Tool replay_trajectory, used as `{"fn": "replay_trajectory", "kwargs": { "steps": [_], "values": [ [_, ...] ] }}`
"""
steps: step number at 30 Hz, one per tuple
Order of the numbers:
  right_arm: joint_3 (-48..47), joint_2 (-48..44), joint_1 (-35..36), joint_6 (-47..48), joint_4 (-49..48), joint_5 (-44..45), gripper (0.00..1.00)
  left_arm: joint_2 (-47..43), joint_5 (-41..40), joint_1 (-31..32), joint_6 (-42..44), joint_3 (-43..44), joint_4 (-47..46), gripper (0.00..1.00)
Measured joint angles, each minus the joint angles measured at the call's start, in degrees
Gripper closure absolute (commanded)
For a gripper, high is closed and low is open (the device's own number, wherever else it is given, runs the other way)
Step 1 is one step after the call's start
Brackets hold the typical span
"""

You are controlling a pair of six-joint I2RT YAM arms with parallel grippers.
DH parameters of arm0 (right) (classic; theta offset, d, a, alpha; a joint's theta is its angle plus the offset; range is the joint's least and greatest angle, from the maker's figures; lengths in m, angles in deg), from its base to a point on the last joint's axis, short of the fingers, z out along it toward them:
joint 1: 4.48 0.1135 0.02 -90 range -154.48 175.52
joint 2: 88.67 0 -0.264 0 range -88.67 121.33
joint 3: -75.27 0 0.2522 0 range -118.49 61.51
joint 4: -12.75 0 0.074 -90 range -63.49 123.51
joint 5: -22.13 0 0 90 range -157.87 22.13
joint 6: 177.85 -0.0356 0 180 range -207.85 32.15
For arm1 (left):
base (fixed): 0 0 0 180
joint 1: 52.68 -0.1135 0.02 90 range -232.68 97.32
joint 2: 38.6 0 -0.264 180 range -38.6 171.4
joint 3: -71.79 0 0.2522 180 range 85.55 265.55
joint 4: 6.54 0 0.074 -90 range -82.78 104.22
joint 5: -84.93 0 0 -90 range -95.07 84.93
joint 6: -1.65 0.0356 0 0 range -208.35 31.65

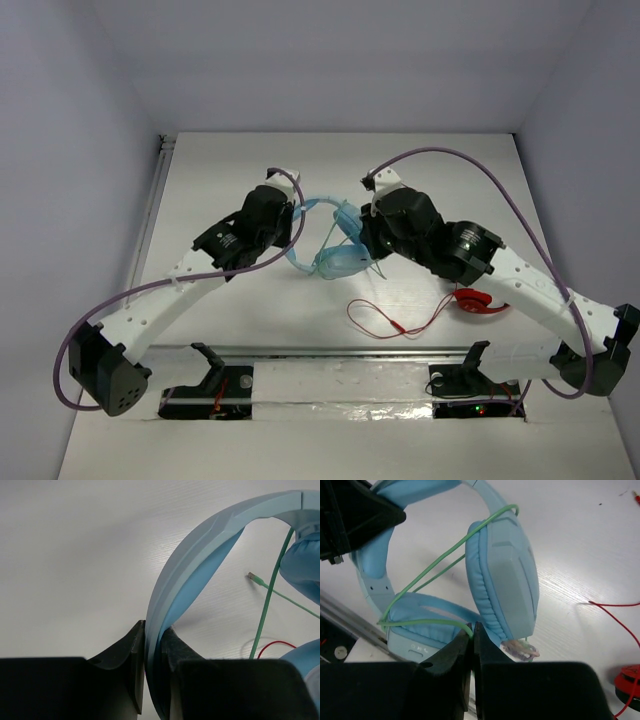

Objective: Wrap the headphones

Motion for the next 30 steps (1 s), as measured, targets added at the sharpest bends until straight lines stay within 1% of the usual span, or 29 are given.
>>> {"fn": "replay_trajectory", "kwargs": {
  "steps": [5,11,15,16,17,20,25,30],
  "values": [
    [-0.4,0.6,0.4,0.3,-1.1,3.7,0.83,-0.3,1.0,0.0,-0.4,-1.7,-1.0,1.0],
    [-1.8,2.6,0.4,1.2,-2.4,7.1,0.81,-2.4,0.5,-0.2,-0.4,-3.4,-0.5,1.0],
    [-2.2,4.3,0.4,2.4,-4.7,11.6,0.8,-3.9,1.7,-0.2,0.7,-4.0,1.0,1.0],
    [-2.3,5.0,0.3,2.7,-5.4,12.8,0.79,-4.2,1.8,-0.2,1.0,-4.0,1.6,1.0],
    [-2.4,5.7,0.2,3.0,-6.0,13.8,0.76,-4.4,1.7,-0.2,1.2,-4.0,2.0,1.0],
    [-2.9,7.8,-0.6,4.0,-8.0,16.3,0.74,-4.8,-0.4,-0.2,1.3,-4.0,3.1,1.0],
    [-3.4,10.6,-4.9,5.3,-11.1,16.6,0.74,-5.6,-1.2,-0.4,1.1,-4.8,3.0,1.0],
    [-1.6,11.2,-11.4,4.6,-14.8,10.9,0.75,-7.6,1.4,-0.4,0.9,-4.8,1.4,1.0]
  ]
}}
